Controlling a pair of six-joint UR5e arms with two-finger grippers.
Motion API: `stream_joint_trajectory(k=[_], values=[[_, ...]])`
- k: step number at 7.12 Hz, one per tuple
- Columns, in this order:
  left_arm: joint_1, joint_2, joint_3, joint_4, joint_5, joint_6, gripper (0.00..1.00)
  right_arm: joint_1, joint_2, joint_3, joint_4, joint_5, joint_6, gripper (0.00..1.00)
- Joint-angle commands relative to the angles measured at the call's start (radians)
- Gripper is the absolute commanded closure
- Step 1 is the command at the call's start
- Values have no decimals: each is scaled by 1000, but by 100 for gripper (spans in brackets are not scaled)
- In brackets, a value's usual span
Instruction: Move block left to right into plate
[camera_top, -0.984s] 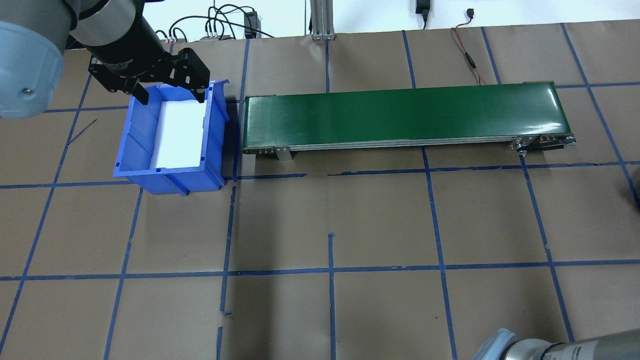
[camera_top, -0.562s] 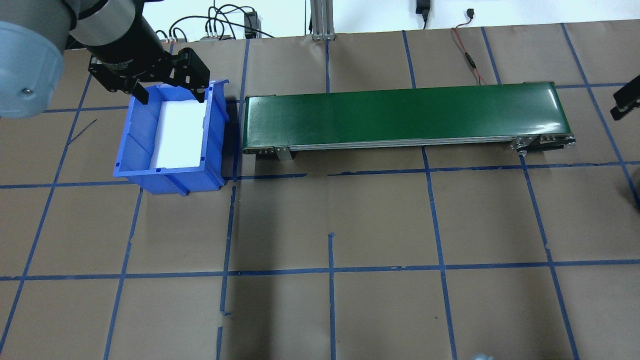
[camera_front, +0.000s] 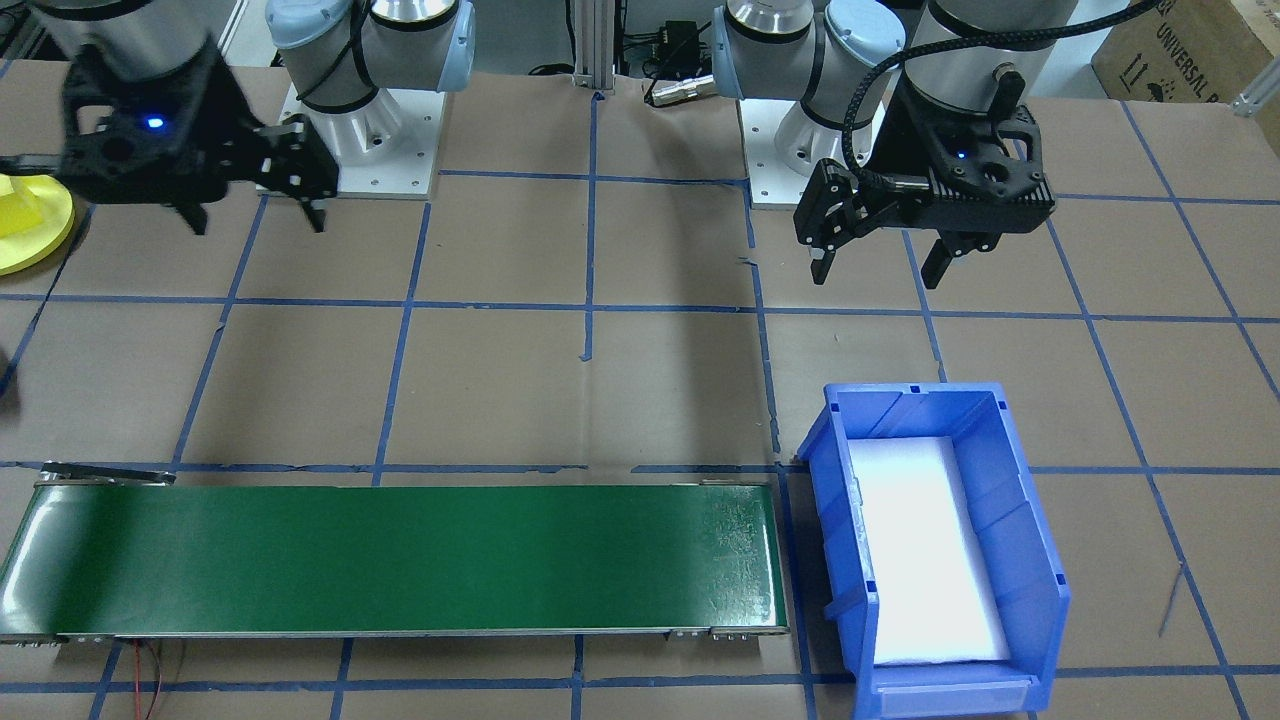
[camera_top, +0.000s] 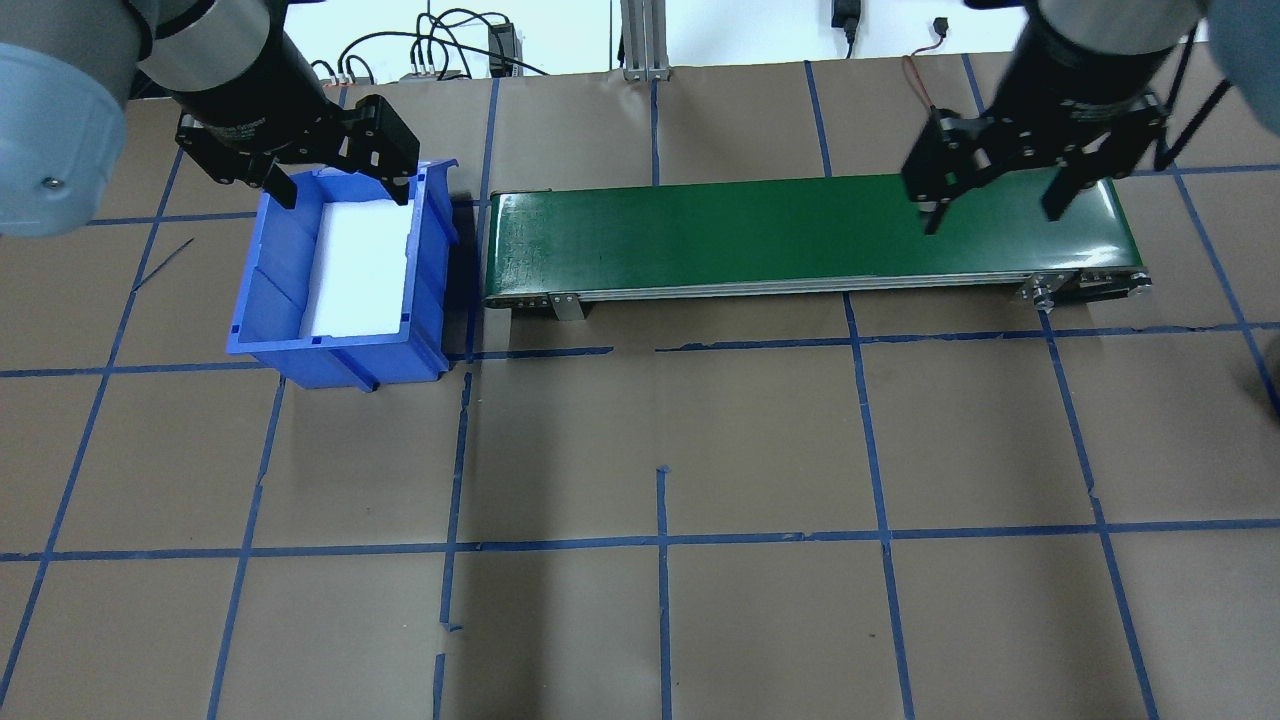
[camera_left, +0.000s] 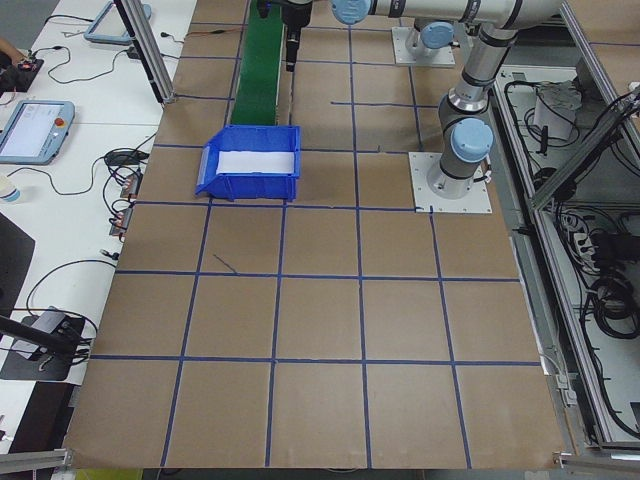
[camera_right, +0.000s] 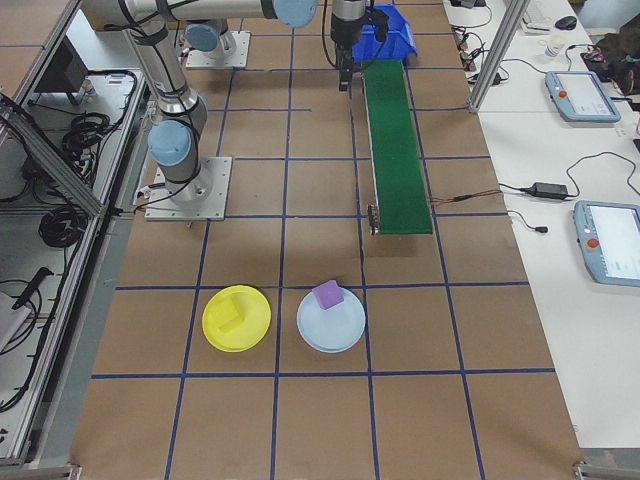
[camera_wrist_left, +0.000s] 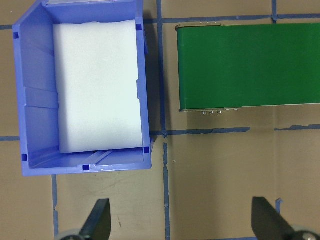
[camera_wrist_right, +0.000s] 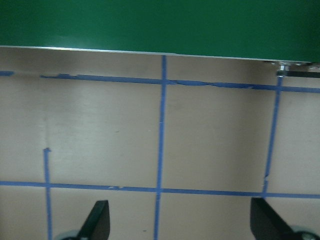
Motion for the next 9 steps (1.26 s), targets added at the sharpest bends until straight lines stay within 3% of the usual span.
stream_joint_trajectory(k=[1,3,4,9], values=[[0,0,-1,-1,1,0,0,70,25,15,-26,44,116,0],[0,2,-1,-1,0,0,0,-3,19,14,10,26,61,0],[-2,2,-1,-1,0,0,0,-10,18,14,10,-38,53,0],[-2,2,-1,-1,2,0,0,-14,16,14,7,-20,56,0]])
